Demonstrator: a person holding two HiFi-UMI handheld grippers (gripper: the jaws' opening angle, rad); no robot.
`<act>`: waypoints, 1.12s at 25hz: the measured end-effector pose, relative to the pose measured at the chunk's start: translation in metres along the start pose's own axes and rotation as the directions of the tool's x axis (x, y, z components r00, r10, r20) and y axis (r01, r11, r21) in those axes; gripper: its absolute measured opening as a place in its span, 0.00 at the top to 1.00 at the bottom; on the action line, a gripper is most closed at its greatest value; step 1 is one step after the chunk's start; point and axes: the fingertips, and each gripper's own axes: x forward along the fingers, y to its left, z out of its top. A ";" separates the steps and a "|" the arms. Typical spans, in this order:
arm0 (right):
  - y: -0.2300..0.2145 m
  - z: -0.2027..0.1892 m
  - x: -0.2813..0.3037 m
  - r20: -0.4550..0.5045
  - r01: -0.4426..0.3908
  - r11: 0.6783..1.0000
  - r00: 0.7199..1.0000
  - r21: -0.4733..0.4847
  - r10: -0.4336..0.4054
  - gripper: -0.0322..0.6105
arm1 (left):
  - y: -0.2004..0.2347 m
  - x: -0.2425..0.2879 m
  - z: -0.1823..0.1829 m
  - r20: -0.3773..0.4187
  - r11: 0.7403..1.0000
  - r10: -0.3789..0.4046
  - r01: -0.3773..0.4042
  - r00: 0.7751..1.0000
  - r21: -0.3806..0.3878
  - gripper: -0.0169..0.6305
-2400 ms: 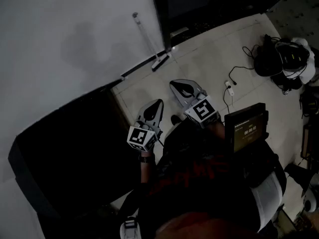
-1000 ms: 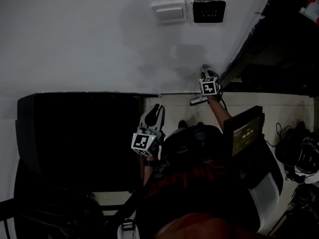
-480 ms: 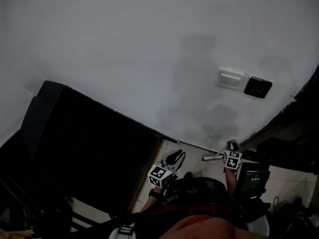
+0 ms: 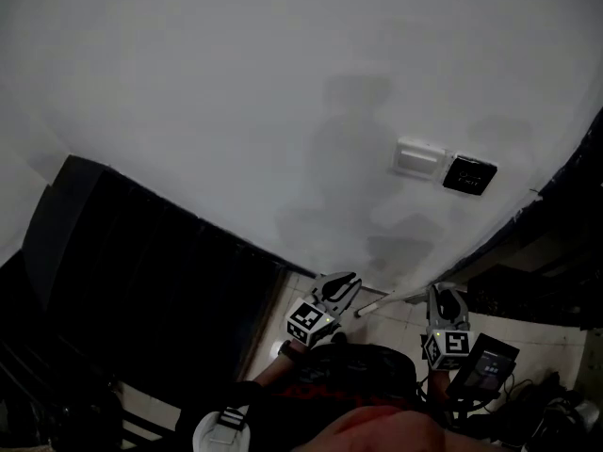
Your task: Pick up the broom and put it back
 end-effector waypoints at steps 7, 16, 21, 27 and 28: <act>0.002 0.007 -0.016 0.028 0.012 0.998 1.000 0.063 -0.014 0.81 | -0.007 0.022 0.006 -0.020 0.998 -0.034 0.035 0.999 0.044 0.80; -0.026 -0.077 0.001 -0.129 0.108 0.992 0.987 0.059 -0.100 0.81 | -0.009 0.029 -0.007 -0.035 0.999 -0.046 0.046 0.998 -0.016 0.79; -0.032 -0.133 0.005 -0.187 0.127 0.992 0.975 0.007 -0.123 0.81 | 0.002 0.014 -0.006 -0.027 1.000 0.010 -0.010 1.000 -0.023 0.78; -0.039 -0.175 0.030 -0.308 0.104 0.994 0.945 -0.027 -0.108 0.80 | 0.017 -0.006 -0.015 -0.042 0.995 0.092 -0.094 0.995 -0.047 0.78; -0.046 -0.189 0.041 -0.338 0.108 0.994 0.935 -0.030 -0.111 0.80 | 0.017 -0.007 -0.015 -0.041 0.994 0.101 -0.102 0.994 -0.048 0.78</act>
